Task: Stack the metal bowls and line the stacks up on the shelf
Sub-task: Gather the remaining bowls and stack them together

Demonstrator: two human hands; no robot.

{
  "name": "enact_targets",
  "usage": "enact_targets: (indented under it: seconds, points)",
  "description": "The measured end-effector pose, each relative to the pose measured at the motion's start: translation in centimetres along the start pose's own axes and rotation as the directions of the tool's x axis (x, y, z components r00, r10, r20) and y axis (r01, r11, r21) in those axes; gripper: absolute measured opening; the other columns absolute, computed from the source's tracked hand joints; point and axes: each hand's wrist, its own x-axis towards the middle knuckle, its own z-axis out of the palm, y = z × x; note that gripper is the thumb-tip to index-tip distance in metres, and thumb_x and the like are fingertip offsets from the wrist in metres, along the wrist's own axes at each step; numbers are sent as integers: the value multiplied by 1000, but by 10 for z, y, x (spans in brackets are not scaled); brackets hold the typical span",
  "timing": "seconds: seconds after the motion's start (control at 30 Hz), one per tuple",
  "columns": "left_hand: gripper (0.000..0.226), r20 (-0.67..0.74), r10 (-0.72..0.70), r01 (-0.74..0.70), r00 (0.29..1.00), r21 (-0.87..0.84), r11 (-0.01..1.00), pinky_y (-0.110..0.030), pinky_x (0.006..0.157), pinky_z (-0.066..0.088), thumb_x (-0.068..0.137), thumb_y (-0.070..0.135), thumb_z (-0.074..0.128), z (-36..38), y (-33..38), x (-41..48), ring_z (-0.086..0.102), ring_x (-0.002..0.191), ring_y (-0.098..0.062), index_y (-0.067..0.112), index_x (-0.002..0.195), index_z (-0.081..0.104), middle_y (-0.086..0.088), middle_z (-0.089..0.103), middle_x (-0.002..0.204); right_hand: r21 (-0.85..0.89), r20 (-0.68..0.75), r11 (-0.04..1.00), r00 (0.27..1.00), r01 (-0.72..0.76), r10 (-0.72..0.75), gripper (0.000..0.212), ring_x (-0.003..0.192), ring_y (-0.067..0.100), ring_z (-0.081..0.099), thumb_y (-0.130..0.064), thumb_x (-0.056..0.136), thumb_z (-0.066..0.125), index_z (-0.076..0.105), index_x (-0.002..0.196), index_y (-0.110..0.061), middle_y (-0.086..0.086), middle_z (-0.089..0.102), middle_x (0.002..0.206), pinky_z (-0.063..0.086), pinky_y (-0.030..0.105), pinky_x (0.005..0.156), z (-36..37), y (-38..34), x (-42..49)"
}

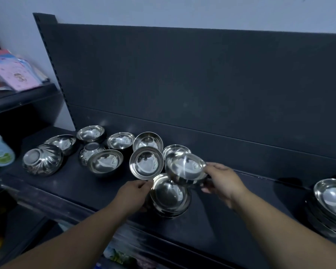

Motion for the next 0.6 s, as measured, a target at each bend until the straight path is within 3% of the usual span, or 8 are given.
enact_targets:
  seconds: [0.07,0.17,0.23,0.33,0.43,0.6]
  points:
    - [37,0,-17,17,1000,-20,1000,-24,50,54,97,40,48,-1,-1,3,68,69,-18,12,88,71,-13,70,88,-101,51,995,999,20,-15,11,55,16,59,-15,89,61,68,99,-15,5,67,69,53,28,54,9,0,-6]
    - [51,-11,2,-2,1000,32,999,-34,85,55,96,56,35,-4,-2,11,67,92,-21,22,98,72,-2,71,98,-238,89,970,996,50,-29,11,50,11,58,-19,90,62,69,98,-16,0,65,65,54,25,51,18,5,-11]
    - [52,-13,7,-6,1000,80,997,-32,95,47,95,58,33,-5,3,12,61,103,-19,23,107,70,3,66,106,-296,102,953,994,62,-33,11,54,12,60,-20,89,62,68,98,-16,1,66,69,54,26,52,20,7,-11]
    - [30,29,44,-46,999,57,997,-30,92,49,94,44,50,-2,6,14,61,99,-13,28,112,69,9,67,110,-349,113,935,993,65,-27,11,55,14,61,-23,90,62,68,91,-14,1,64,65,57,30,55,18,7,-8]
    - [25,44,56,-59,997,67,996,-33,87,55,90,28,60,0,3,19,67,87,-12,29,113,69,7,72,97,-406,123,910,992,79,-32,21,56,15,62,-34,89,65,67,85,-13,-2,62,57,54,27,50,16,4,-2]
    - [18,34,62,-64,998,60,996,-30,84,55,89,27,61,0,1,24,68,83,-9,31,102,72,10,73,89,-393,58,917,997,75,-57,28,52,17,61,-40,88,65,65,79,-14,5,66,64,48,26,45,14,1,26]
